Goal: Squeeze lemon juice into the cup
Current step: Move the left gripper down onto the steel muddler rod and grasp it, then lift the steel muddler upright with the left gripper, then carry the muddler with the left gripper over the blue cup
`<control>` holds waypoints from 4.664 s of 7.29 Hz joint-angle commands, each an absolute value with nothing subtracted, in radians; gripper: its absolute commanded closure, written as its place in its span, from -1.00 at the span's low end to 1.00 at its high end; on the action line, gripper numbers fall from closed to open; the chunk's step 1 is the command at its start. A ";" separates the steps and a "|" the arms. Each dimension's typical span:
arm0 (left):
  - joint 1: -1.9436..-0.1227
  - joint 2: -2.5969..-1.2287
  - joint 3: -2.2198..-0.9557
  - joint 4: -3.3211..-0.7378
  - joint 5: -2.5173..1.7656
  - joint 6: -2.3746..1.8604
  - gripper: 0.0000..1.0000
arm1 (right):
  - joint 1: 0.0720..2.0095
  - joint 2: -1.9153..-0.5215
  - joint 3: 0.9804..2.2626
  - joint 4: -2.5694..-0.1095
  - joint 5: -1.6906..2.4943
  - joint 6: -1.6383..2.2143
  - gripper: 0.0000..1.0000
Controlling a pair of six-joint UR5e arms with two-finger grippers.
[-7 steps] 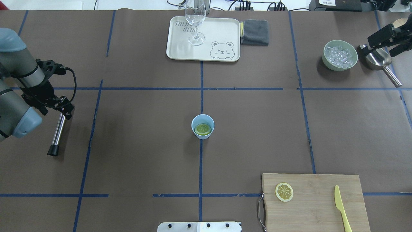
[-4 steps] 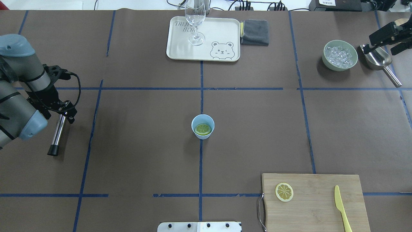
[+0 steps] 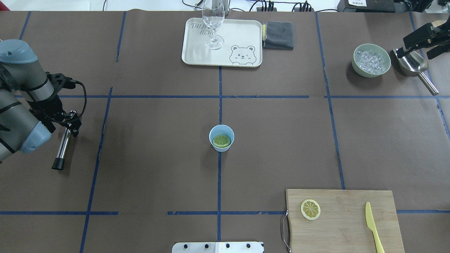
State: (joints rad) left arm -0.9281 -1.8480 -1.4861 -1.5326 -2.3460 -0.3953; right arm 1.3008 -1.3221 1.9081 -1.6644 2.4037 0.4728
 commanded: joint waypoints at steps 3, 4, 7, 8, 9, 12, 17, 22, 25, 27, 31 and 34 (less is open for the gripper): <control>-0.928 -1.858 -1.493 -1.528 -2.342 -0.426 1.00 | 1.301 -1.321 1.910 -1.664 2.404 0.474 -1.00; -0.930 -1.858 -1.496 -1.525 -2.339 -0.426 1.00 | 1.301 -1.321 1.911 -1.664 2.405 0.476 -1.00; -1.009 -1.838 -1.649 -1.517 -2.330 -0.422 1.00 | 1.299 -1.321 1.917 -1.664 2.405 0.477 -1.00; -1.044 -1.850 -1.698 -1.508 -2.318 -0.423 1.00 | 1.299 -1.315 1.919 -1.664 2.402 0.482 -1.00; -1.061 -1.859 -1.806 -1.508 -2.207 -0.425 1.00 | 1.299 -1.315 1.916 -1.664 2.402 0.480 -1.00; -1.085 -2.020 -1.870 -1.503 -2.016 -0.651 1.00 | 1.284 -1.316 1.916 -1.666 2.405 0.483 -1.00; -0.973 -2.028 -2.157 -1.643 -1.876 -0.718 1.00 | 1.270 -1.330 1.907 -1.666 2.404 0.482 -1.00; -0.845 -2.039 -2.088 -2.006 -1.764 -0.860 1.00 | 1.272 -1.350 1.893 -1.666 2.405 0.476 -1.00; -0.799 -2.028 -2.086 -2.197 -1.583 -0.861 1.00 | 1.313 -1.425 1.891 -1.664 2.390 0.436 -1.00; -0.717 -2.013 -2.086 -2.316 -1.431 -0.850 1.00 | 1.368 -1.479 1.870 -1.667 2.370 0.297 -1.00; -0.436 -2.013 -2.069 -2.385 -0.992 -0.711 1.00 | 1.498 -1.558 1.770 -1.667 2.385 0.042 -1.00; -0.277 -2.028 -1.943 -2.437 -0.789 -0.664 1.00 | 1.505 -1.560 1.727 -1.666 2.372 -0.046 -1.00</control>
